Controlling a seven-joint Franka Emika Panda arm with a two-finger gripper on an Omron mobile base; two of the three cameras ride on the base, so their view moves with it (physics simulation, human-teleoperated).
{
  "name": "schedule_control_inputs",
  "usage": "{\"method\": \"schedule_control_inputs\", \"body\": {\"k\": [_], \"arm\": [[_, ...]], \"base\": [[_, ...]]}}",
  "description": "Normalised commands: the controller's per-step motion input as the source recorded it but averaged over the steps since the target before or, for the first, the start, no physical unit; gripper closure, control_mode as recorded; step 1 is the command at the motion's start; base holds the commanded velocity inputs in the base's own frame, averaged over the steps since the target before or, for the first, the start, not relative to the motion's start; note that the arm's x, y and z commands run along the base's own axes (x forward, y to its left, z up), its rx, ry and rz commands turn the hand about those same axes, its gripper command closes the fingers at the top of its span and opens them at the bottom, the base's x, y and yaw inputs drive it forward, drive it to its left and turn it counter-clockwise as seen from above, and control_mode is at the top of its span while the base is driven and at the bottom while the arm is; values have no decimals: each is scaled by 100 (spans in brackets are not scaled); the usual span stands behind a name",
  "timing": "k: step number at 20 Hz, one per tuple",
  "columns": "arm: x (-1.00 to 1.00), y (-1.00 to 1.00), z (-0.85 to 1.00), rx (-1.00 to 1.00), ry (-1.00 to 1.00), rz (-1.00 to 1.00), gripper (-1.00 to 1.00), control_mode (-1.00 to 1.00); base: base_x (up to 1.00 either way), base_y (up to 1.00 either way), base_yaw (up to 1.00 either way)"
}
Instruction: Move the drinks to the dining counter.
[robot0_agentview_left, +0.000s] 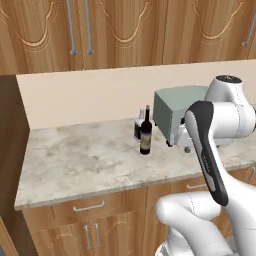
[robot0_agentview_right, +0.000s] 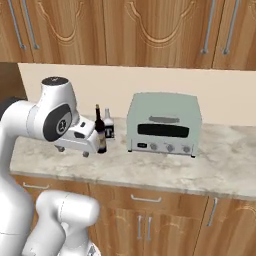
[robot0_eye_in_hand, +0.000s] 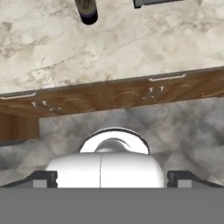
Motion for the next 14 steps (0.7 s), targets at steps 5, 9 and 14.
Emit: {"method": "schedule_control_inputs", "body": {"k": [5,9,14], "arm": [[0,0,0,0,0,0,-100,100],[0,0,0,0,0,0,-100,100],[0,0,0,0,0,0,-100,100]], "base": [[16,3,39],[57,-2,13],[68,0,3]]}}
